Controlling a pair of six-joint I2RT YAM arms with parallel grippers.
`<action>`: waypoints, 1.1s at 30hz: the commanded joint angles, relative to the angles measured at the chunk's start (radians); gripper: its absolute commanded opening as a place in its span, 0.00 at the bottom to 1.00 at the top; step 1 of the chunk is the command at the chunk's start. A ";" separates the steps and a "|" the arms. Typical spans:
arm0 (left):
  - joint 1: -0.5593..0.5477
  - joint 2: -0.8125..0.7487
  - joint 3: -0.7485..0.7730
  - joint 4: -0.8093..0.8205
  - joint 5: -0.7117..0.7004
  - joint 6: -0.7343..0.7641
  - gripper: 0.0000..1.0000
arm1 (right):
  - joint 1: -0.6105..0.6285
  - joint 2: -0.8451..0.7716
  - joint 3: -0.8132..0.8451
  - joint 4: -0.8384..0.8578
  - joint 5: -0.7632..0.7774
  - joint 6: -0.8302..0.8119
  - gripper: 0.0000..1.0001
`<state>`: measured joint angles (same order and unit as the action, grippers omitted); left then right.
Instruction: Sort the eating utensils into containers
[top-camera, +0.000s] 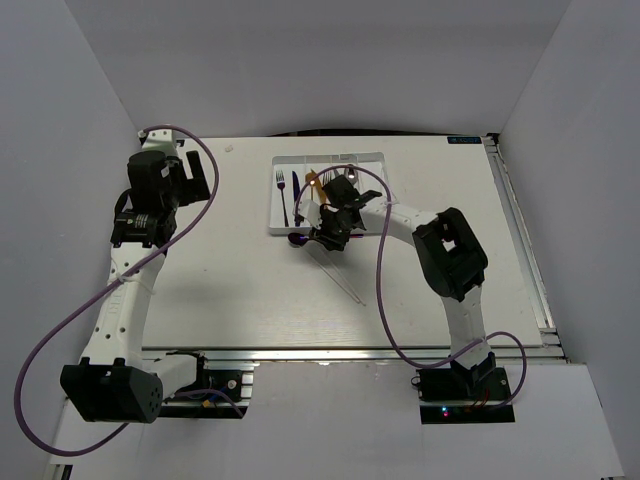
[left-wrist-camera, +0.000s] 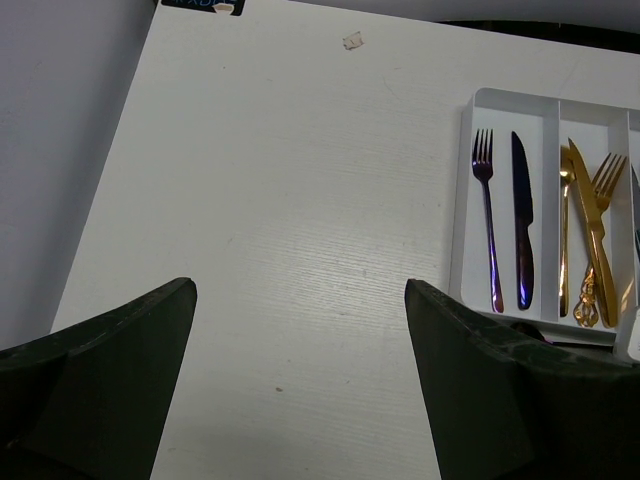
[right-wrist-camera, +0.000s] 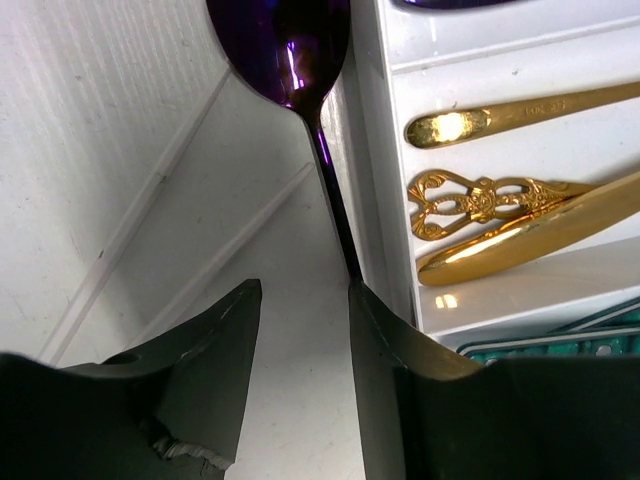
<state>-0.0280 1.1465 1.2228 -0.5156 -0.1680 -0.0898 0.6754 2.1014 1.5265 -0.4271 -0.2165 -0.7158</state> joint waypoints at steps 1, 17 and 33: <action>0.005 -0.008 -0.009 0.006 -0.008 0.005 0.97 | 0.000 0.005 0.038 -0.001 -0.050 -0.024 0.48; 0.005 -0.014 -0.035 0.005 0.005 -0.033 0.95 | 0.009 -0.081 0.006 0.018 -0.104 -0.054 0.42; -0.061 -0.088 -0.557 0.247 0.598 -0.579 0.51 | -0.083 -0.360 -0.124 0.137 -0.006 0.252 0.44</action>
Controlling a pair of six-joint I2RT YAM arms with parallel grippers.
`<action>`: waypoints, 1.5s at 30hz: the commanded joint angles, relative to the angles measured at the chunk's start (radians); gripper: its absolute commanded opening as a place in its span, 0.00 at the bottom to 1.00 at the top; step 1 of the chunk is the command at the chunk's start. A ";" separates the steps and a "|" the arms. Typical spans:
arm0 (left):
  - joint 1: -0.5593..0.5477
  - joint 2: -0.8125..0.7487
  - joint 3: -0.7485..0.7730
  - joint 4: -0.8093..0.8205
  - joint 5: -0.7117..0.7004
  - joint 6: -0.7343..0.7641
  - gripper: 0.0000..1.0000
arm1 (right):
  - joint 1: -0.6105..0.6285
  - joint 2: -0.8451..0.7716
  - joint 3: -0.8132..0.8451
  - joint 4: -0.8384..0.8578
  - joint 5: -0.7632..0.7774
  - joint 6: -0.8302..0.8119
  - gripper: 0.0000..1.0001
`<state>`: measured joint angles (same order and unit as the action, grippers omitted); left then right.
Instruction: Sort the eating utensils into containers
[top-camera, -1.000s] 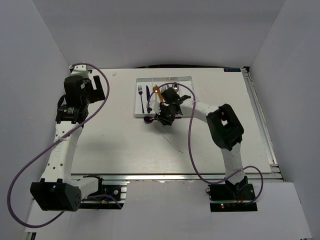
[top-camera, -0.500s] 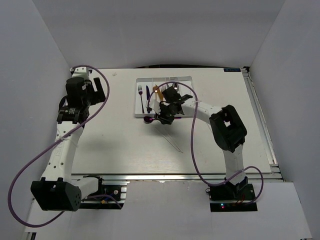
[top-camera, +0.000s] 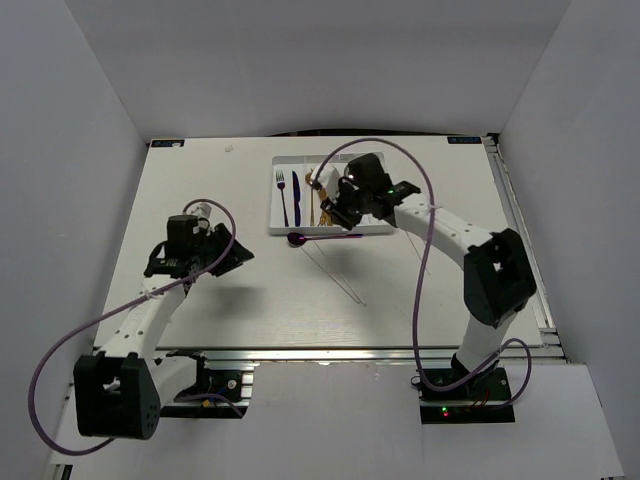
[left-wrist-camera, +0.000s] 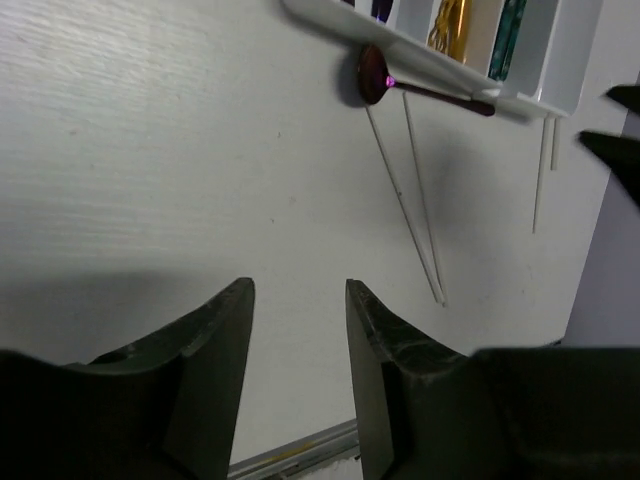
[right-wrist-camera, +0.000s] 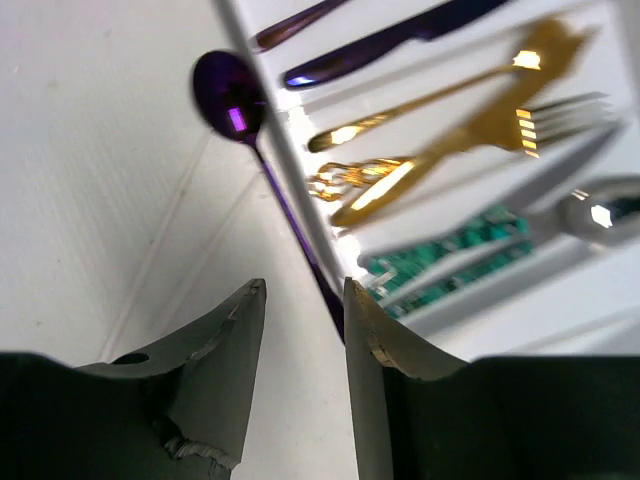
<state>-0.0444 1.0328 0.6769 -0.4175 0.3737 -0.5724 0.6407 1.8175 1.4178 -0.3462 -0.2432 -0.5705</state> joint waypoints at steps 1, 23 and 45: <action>-0.063 0.047 -0.008 0.175 0.038 -0.098 0.53 | -0.074 -0.092 -0.019 0.050 0.024 0.132 0.44; -0.242 0.584 0.142 0.563 -0.184 -0.187 0.47 | -0.272 -0.073 0.027 -0.019 0.019 0.189 0.44; -0.287 0.740 0.187 0.649 -0.159 -0.199 0.41 | -0.328 -0.020 0.084 -0.080 0.004 0.166 0.43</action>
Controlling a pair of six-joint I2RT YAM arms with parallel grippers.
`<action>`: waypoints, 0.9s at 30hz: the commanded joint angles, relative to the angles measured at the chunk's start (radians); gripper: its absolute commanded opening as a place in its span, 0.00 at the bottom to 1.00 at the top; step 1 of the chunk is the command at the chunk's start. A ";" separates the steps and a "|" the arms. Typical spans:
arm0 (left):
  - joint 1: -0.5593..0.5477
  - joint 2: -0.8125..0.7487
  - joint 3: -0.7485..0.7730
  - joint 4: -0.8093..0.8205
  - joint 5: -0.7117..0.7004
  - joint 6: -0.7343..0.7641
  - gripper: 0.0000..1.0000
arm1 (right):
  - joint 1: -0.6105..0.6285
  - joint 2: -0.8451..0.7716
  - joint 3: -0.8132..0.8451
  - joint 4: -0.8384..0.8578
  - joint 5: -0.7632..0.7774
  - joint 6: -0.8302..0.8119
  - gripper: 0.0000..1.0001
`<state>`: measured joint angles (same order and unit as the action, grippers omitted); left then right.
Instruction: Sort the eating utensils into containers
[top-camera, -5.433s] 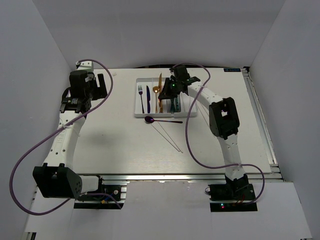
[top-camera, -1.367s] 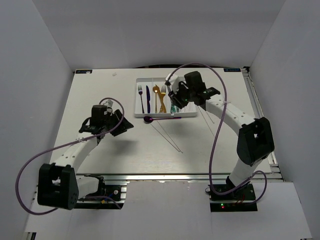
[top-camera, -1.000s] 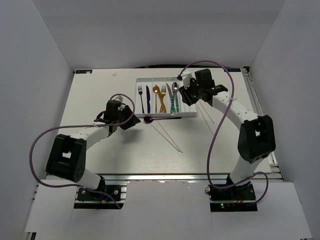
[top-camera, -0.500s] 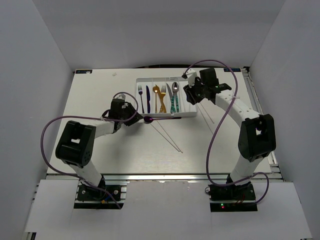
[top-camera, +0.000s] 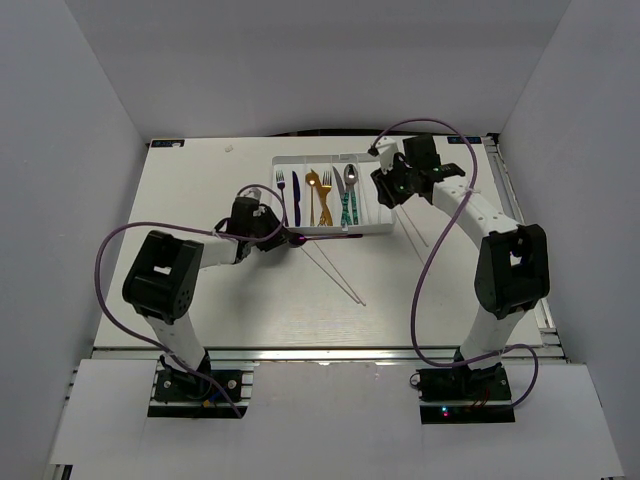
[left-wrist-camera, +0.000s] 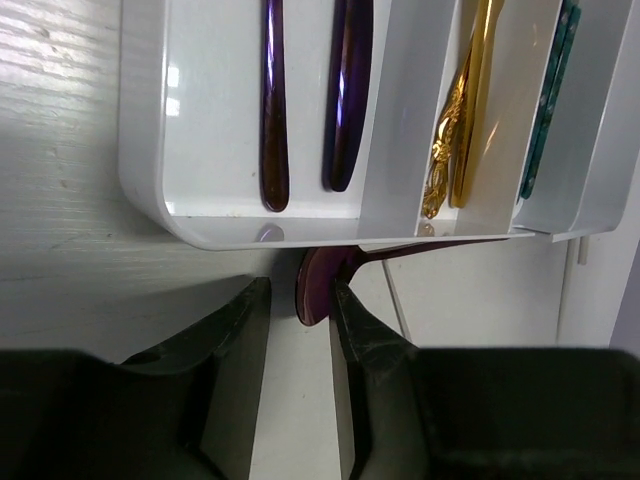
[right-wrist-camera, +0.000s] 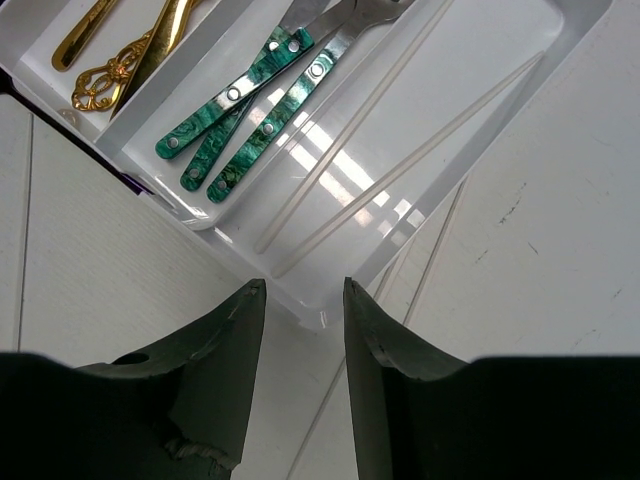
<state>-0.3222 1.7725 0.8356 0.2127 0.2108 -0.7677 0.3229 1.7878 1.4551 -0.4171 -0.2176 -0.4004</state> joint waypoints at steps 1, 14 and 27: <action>-0.011 0.010 0.030 0.019 0.002 -0.011 0.40 | -0.015 0.010 0.045 -0.009 -0.023 -0.008 0.43; -0.025 0.041 0.079 0.007 -0.076 0.062 0.04 | -0.024 -0.001 0.027 -0.009 -0.037 -0.009 0.41; -0.028 -0.241 0.028 0.014 0.038 0.350 0.00 | -0.002 -0.051 0.054 -0.048 -0.209 -0.026 0.50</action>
<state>-0.3489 1.6604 0.8623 0.1875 0.1967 -0.5701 0.3050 1.7901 1.4574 -0.4263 -0.3206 -0.4080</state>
